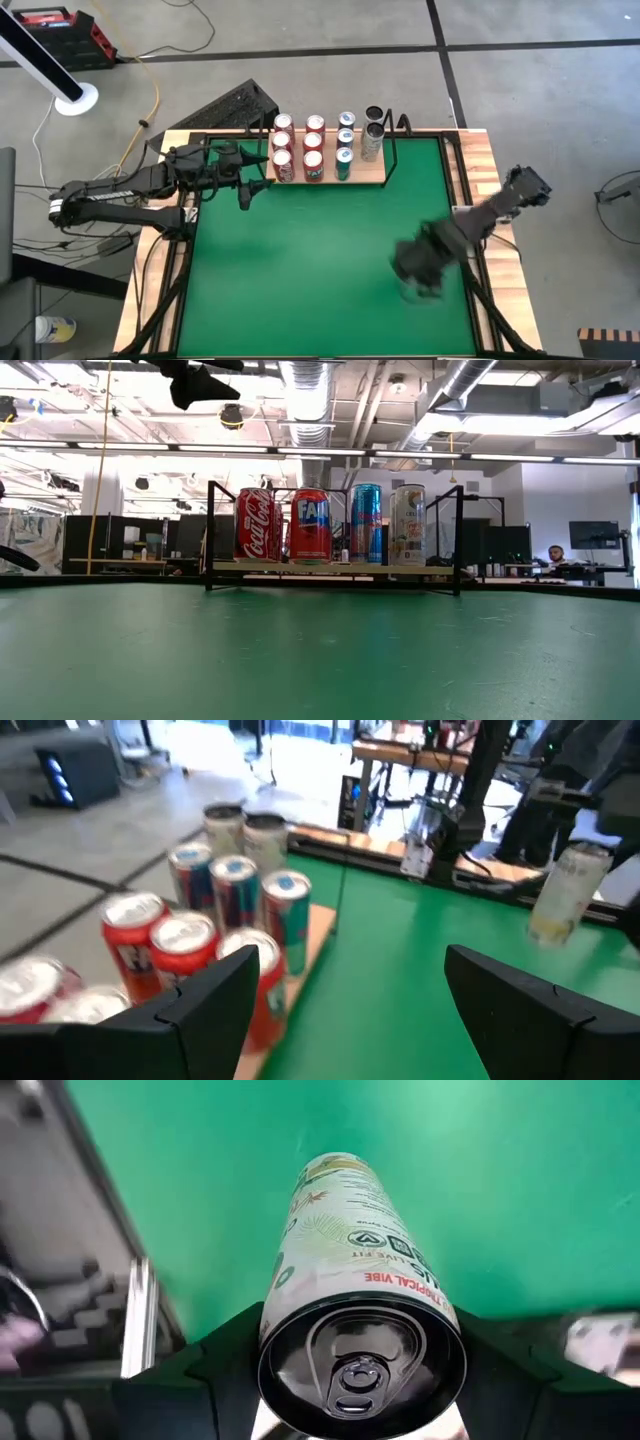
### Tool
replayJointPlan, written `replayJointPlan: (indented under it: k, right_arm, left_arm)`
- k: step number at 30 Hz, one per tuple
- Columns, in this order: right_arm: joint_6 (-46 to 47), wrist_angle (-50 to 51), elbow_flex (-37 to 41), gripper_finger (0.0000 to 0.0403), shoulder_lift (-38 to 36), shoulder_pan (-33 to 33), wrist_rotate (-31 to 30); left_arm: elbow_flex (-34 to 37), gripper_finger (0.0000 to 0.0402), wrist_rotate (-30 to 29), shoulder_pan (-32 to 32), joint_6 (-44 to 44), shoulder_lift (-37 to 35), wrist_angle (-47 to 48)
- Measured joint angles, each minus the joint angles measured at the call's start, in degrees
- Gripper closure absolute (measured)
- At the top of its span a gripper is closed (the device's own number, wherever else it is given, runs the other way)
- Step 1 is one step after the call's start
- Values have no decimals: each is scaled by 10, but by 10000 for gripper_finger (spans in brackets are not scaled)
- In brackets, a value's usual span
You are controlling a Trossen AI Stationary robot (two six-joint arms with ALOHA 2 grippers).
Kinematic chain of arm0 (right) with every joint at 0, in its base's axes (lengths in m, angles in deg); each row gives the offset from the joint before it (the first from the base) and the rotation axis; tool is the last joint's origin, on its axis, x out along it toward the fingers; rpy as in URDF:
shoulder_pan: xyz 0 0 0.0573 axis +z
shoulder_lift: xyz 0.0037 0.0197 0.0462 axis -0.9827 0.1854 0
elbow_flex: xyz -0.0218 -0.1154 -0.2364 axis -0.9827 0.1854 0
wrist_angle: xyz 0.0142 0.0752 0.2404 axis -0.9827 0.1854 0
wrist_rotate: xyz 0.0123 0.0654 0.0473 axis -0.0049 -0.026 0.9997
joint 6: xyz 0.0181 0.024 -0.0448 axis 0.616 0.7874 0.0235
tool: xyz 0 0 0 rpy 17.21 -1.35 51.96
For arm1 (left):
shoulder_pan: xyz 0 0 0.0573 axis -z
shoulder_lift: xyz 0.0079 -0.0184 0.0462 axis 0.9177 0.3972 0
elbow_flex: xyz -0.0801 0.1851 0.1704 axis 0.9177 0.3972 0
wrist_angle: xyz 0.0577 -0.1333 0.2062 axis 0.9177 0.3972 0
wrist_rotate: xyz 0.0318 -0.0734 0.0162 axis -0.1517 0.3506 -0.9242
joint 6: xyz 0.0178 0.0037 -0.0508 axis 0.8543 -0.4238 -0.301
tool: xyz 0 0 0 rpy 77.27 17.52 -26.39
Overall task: Place canned beverage on shelf
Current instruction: Put the white soda can on the shelf
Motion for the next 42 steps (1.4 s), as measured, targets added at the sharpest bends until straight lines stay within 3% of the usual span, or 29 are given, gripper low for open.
replayJointPlan:
  k: [5,9,12,17,24,31,37,42]
  right_arm:
    - [-107,-8,-38,125,2,-165,-38]
    - [-194,-3,-77,125,23,-281,-107]
    - [-263,-11,-119,125,48,-351,-150]
    - [-375,-2,-194,125,120,-438,-172]
    - [-509,-1,-265,125,197,-493,-195]
    - [-601,-2,-269,125,202,-527,-201]
    - [-633,-4,-269,125,202,-558,-200]
    - [-636,-3,-247,125,194,-581,-192]
  left_arm:
    - [-7,98,49,-52,45,0,-19]
    - [-20,98,113,-103,80,0,-11]
    - [-23,98,157,-142,100,0,-11]
    - [-23,98,218,-202,122,0,-2]
    - [-23,98,227,-254,95,-1,7]
    - [-23,98,191,-264,41,1,7]
    - [-23,98,140,-263,10,1,3]
    - [-23,98,131,-263,-11,0,-1]
